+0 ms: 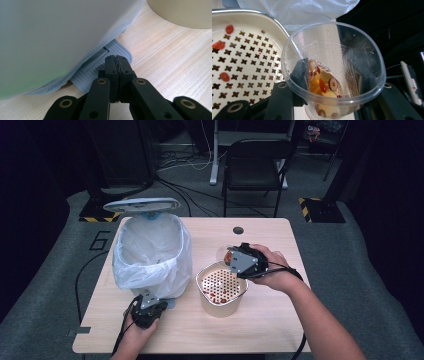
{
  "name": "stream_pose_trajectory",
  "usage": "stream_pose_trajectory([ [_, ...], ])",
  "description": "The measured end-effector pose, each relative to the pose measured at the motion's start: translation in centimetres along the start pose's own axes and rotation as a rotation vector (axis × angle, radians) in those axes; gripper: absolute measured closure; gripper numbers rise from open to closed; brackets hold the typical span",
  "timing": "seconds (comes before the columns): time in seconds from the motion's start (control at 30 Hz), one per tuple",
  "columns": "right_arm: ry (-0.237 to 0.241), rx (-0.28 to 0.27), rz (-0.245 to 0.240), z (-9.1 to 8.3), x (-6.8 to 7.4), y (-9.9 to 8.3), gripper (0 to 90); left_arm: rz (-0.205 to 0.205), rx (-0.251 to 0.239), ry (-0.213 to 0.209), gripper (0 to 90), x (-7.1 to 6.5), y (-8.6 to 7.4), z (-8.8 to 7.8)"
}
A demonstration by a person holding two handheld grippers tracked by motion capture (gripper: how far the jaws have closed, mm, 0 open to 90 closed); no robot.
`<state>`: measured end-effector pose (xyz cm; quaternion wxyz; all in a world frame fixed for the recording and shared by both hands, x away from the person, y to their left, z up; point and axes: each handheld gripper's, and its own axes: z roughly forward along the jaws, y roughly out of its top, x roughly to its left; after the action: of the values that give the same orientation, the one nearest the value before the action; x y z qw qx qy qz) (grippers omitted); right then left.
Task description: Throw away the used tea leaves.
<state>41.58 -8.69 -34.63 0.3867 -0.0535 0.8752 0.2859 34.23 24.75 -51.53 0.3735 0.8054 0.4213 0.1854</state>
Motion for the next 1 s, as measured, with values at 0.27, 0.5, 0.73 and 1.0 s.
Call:
stream_pose_trajectory([
  [0.27,-0.009,0.035,-0.116,-0.1,1.0,0.8,54.0,0.001,0.000,0.000,88.5,0.0,0.0,0.0],
  [0.5,-0.012,0.073,-0.180,0.0,1.3,0.9,54.1,0.001,0.000,-0.001,88.5,0.0,0.0,0.0],
  [0.73,-0.023,0.100,-0.251,0.2,1.8,1.0,54.0,0.001,0.000,-0.001,88.5,0.0,0.0,0.0],
  [1.0,-0.042,0.131,-0.367,0.5,2.5,1.5,53.8,0.000,-0.001,-0.001,88.5,0.0,0.0,0.0],
])
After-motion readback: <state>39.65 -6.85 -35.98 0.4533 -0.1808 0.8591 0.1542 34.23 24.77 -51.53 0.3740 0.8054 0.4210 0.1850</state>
